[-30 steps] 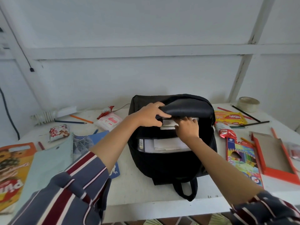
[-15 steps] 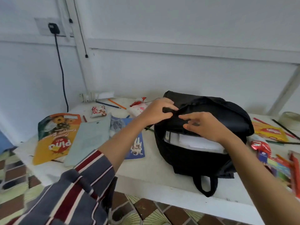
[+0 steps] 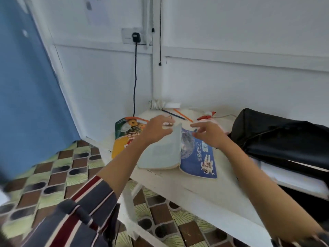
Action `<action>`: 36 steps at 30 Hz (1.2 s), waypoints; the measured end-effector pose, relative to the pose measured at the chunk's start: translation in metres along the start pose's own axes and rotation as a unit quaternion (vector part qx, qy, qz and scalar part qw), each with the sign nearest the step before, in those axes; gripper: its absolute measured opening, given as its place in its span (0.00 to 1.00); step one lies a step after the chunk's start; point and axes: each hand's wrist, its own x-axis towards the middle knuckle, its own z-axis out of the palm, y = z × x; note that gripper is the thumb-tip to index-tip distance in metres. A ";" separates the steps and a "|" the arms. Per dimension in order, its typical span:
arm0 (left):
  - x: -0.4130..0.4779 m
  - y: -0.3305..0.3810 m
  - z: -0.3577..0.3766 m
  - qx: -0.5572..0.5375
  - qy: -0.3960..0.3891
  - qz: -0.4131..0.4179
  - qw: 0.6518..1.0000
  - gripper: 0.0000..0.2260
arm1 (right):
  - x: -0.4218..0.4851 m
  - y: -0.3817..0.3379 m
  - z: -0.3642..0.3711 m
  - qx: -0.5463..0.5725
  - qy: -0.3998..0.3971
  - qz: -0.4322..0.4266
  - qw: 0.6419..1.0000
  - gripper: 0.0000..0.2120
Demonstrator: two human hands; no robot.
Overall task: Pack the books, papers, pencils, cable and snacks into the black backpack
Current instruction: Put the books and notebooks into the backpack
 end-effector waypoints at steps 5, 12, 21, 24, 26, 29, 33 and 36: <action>-0.005 -0.022 -0.004 0.017 -0.086 -0.009 0.996 0.20 | 0.004 -0.013 0.065 0.022 -0.022 0.070 0.997 0.26; 0.002 -0.041 0.005 -0.012 -0.184 0.026 0.983 0.24 | -0.004 -0.014 0.103 -0.040 0.032 0.100 0.994 0.25; 0.031 -0.032 0.006 -0.106 -0.135 0.077 0.982 0.32 | -0.006 -0.027 0.052 0.090 0.208 0.085 0.970 0.20; 0.045 -0.025 0.003 -0.185 -0.089 0.106 0.973 0.31 | -0.013 -0.035 0.010 0.155 0.180 0.027 0.971 0.16; 0.052 -0.021 -0.001 -0.240 -0.081 0.119 0.960 0.22 | -0.022 -0.041 -0.014 0.215 0.164 -0.005 0.963 0.14; 0.060 -0.010 -0.006 -0.247 -0.089 0.155 0.952 0.11 | -0.037 -0.036 -0.043 0.263 0.163 -0.034 0.950 0.11; 0.062 0.008 -0.004 -0.323 -0.120 0.123 0.931 0.10 | -0.053 -0.016 -0.063 0.348 0.192 -0.022 0.917 0.15; 0.063 0.023 0.007 -0.409 -0.156 0.081 0.895 0.12 | -0.065 0.005 -0.066 0.477 0.225 0.011 0.850 0.18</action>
